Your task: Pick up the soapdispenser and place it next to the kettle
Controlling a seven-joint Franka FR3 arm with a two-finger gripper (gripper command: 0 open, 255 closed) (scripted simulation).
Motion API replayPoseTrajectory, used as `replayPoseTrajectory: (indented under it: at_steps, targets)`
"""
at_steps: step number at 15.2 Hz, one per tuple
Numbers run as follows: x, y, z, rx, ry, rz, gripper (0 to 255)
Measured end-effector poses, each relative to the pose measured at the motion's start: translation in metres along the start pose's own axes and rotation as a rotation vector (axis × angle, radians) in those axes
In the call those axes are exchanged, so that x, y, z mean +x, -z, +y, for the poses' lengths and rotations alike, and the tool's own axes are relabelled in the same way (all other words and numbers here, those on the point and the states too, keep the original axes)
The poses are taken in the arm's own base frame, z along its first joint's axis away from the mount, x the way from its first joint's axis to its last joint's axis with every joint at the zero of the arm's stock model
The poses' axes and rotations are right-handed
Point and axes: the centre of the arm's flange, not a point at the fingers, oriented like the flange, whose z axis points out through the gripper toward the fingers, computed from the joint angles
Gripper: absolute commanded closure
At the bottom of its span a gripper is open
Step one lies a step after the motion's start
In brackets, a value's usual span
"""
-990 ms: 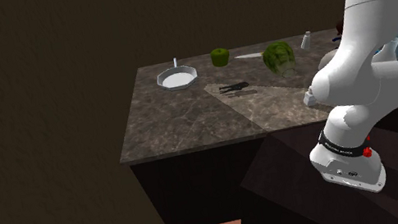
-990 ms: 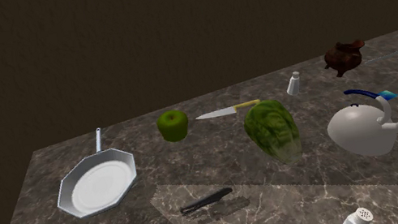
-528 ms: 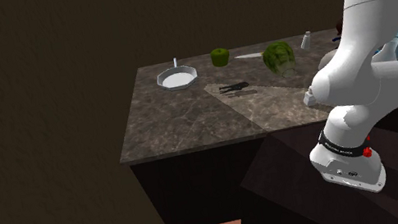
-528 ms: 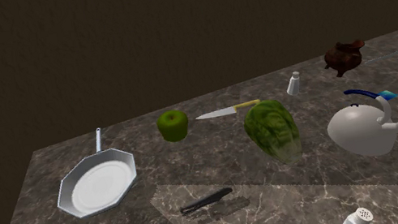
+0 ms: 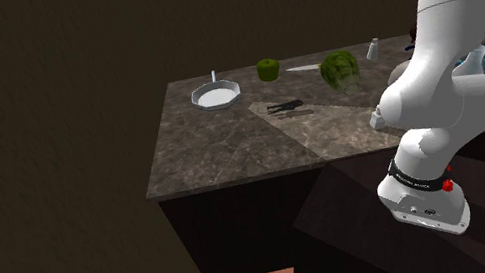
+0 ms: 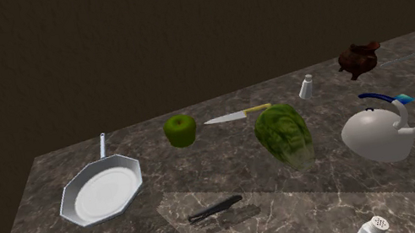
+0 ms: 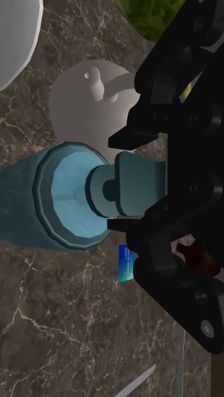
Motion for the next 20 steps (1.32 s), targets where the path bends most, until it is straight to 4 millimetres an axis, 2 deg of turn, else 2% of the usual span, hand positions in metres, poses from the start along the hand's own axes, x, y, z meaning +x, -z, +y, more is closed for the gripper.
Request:
replayPoseTrajectory:
  at_steps: [2,8,9,15,20]
  targets:
    - [-0.002,-0.010,0.000,0.000,0.000,0.000,255]
    - [-0.004,-0.012,0.000,0.000,0.000,0.000,255]
    - [-0.004,-0.012,0.000,0.000,0.000,0.000,0]
    - [-0.004,-0.012,0.001,-0.001,0.000,0.001,0]
    - [-0.004,0.033,0.001,-0.002,0.000,0.001,0]
